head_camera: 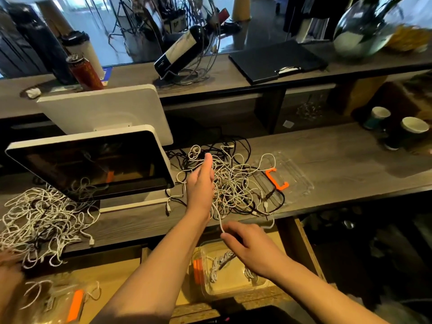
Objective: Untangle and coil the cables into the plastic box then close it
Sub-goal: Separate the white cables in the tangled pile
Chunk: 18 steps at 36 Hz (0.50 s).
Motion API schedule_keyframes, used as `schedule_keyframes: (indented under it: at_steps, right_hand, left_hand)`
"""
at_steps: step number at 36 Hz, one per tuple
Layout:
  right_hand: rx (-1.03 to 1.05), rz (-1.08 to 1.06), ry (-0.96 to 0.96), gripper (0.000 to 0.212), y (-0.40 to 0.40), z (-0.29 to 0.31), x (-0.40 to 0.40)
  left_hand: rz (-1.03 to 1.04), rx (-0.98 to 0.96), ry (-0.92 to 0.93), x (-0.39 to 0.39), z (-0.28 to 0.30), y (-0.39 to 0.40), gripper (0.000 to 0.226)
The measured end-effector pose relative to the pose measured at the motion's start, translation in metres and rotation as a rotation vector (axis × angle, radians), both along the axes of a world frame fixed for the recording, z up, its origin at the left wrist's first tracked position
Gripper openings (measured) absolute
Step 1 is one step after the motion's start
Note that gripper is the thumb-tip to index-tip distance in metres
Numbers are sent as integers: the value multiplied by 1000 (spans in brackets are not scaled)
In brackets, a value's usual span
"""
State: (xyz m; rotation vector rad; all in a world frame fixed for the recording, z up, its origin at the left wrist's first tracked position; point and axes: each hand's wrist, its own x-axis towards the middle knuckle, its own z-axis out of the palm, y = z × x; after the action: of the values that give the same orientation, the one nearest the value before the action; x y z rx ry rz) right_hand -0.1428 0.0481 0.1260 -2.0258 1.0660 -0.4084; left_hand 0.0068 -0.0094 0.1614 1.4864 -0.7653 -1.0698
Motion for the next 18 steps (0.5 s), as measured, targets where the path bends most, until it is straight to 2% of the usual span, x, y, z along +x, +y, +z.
schedule_keyframes:
  at_steps: [4, 7, 12, 16, 18]
  right_hand:
    - [-36, 50, 6, 23, -5, 6, -4]
    - [-128, 60, 1, 32, -11, 16, -7]
    - [-285, 8, -43, 33, -25, 31, -21]
    - [-328, -177, -81, 14, -40, 37, -33]
    - [-333, -274, -61, 23, -47, 37, -39]
  left_hand:
    - [-183, 37, -278, -7, -8, -7, 63]
    - [-417, 115, -370, -16, -13, -10, 83]
    - [-735, 245, -153, -25, -10, -8, 86]
    - [-888, 318, -50, -21, -18, -3, 108]
    - [-914, 367, -25, -21, -19, 2, 117]
